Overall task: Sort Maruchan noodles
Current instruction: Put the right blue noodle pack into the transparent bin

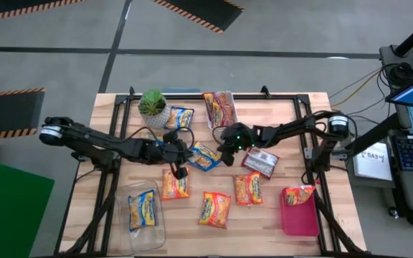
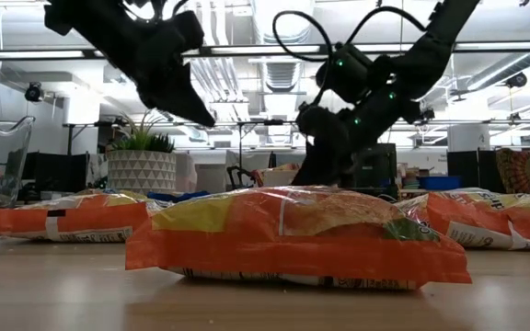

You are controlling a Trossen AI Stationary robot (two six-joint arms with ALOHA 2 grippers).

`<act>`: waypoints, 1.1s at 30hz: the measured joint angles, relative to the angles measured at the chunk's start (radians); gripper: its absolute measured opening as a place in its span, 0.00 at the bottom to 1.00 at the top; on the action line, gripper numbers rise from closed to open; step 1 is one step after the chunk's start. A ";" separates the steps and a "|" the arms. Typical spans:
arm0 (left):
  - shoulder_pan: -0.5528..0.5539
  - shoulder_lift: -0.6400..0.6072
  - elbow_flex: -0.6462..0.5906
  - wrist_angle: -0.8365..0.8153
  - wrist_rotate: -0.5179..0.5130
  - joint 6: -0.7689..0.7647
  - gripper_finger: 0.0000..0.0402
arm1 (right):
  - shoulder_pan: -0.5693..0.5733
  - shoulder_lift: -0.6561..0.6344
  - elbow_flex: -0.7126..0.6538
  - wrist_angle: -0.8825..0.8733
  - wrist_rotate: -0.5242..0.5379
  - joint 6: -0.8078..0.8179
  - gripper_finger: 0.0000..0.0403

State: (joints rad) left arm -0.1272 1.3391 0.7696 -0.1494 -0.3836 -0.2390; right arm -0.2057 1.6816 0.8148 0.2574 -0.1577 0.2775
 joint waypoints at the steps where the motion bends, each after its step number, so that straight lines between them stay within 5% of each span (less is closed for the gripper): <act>1: 0.000 0.006 0.000 -0.005 0.000 -0.008 0.09 | 0.005 0.010 0.001 0.002 0.000 -0.002 0.02; 10: 0.001 0.124 -0.011 0.016 -0.005 -0.095 0.30 | 0.032 0.046 0.001 0.008 0.000 -0.024 0.02; 21: 0.016 0.284 -0.011 0.063 -0.156 -0.228 0.51 | 0.032 0.037 -0.001 0.009 0.000 -0.051 0.02; 28: 0.043 0.355 -0.011 0.119 -0.137 -0.239 0.52 | 0.032 0.037 -0.001 0.009 0.001 -0.053 0.02; 33: 0.044 0.379 -0.011 0.157 -0.101 -0.224 0.41 | 0.036 0.036 -0.001 0.009 0.001 -0.054 0.02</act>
State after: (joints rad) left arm -0.0830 1.7182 0.7589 0.0079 -0.4842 -0.4631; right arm -0.1697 1.7176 0.8139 0.2668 -0.1569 0.2232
